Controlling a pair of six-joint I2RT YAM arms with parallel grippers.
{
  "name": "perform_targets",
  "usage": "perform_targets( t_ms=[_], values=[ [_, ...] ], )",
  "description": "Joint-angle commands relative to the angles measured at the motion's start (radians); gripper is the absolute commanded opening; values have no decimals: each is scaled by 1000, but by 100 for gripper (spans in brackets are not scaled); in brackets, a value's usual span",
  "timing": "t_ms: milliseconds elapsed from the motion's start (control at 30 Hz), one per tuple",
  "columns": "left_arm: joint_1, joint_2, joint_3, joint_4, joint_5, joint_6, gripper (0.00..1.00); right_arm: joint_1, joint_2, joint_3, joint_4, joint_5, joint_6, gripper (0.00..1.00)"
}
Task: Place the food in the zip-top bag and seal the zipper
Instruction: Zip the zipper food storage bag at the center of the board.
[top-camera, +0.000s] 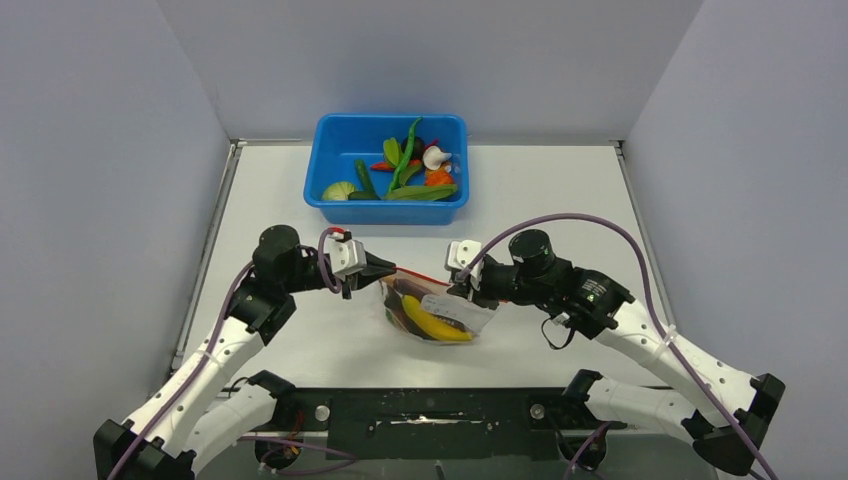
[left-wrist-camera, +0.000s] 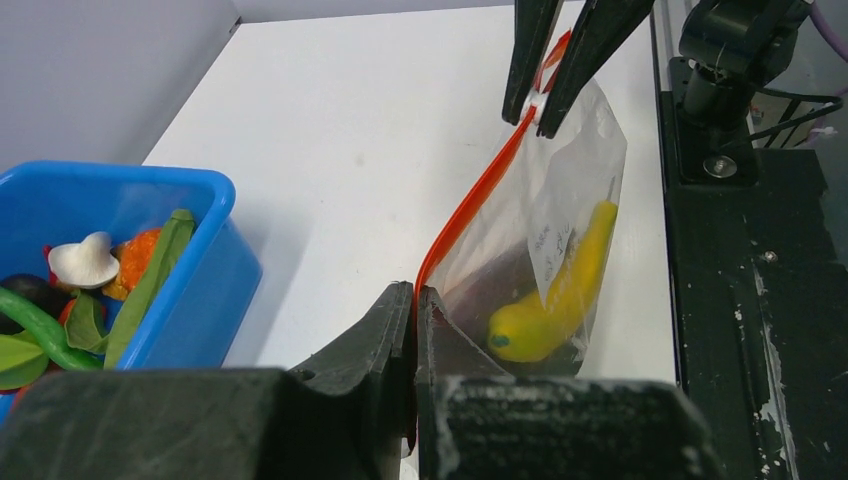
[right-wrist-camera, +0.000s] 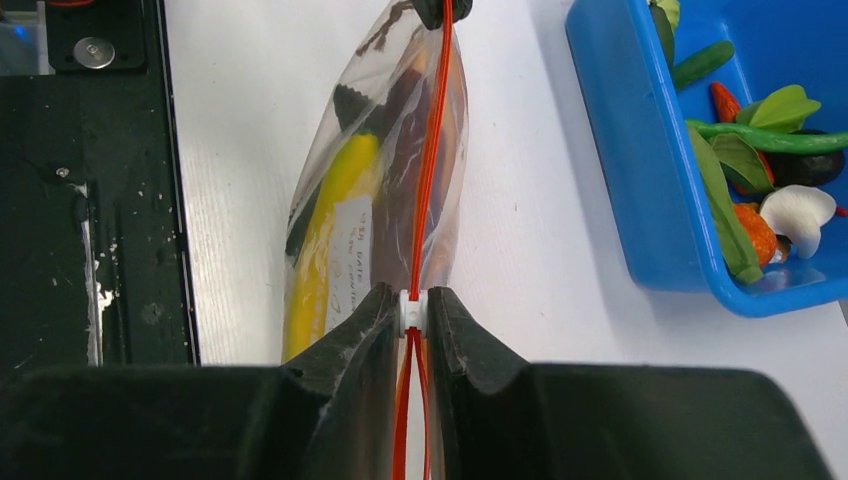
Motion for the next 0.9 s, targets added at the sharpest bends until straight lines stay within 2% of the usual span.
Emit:
perform_targets(
  t_ms=[0, 867],
  values=[
    [23, -30, 11, 32, -65, 8, 0, -11, -47, 32, -78, 48, -1, 0],
    [48, -52, 51, -18, -81, 20, 0, -19, -95, 82, -294, 178, -14, 0]
  ],
)
